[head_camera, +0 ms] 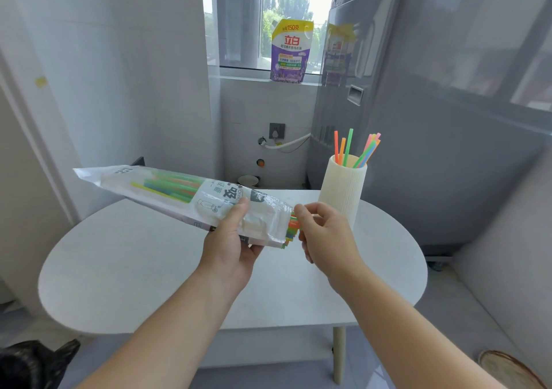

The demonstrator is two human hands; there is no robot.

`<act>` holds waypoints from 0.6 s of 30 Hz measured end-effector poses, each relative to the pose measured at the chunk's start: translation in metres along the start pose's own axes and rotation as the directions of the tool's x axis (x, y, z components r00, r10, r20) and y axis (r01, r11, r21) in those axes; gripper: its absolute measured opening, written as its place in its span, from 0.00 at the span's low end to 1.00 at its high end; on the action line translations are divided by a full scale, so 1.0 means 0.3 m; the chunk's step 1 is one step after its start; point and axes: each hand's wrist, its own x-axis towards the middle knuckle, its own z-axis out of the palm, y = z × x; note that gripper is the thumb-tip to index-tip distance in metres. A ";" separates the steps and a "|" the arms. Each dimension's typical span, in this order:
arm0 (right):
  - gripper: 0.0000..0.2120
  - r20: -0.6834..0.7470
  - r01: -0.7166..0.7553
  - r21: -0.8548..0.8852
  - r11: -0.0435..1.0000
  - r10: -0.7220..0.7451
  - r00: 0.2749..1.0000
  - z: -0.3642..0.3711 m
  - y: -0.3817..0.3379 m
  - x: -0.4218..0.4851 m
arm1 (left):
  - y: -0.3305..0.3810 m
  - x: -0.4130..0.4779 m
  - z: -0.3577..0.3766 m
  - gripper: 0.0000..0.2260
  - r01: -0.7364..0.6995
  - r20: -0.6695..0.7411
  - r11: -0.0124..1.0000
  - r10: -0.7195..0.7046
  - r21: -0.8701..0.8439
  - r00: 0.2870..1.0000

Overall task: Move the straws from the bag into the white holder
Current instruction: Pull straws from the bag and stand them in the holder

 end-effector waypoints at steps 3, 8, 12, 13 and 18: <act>0.08 -0.002 0.015 -0.003 1.000 -0.015 1.000 -0.007 0.001 -0.002 | -0.003 0.000 -0.001 0.13 0.003 0.001 1.000 -0.003 -0.001 1.000; 0.07 -0.039 0.032 0.053 0.998 -0.030 0.999 -0.045 -0.003 0.000 | 0.008 0.004 -0.012 0.16 0.021 -0.040 0.999 -0.023 -0.047 0.999; 0.08 -0.081 0.046 0.048 0.998 -0.042 0.996 -0.070 0.005 0.003 | 0.018 0.008 -0.020 0.15 0.036 -0.059 0.996 -0.041 -0.086 0.997; 0.08 -0.084 0.043 0.059 0.997 -0.038 0.996 -0.073 0.005 0.003 | 0.017 0.007 -0.020 0.14 0.037 -0.060 0.995 -0.042 -0.089 0.997; 0.09 -0.010 0.029 0.060 0.998 -0.028 1.000 -0.063 0.007 -0.005 | -0.001 0.002 -0.014 0.11 0.042 -0.046 0.997 -0.045 -0.072 0.998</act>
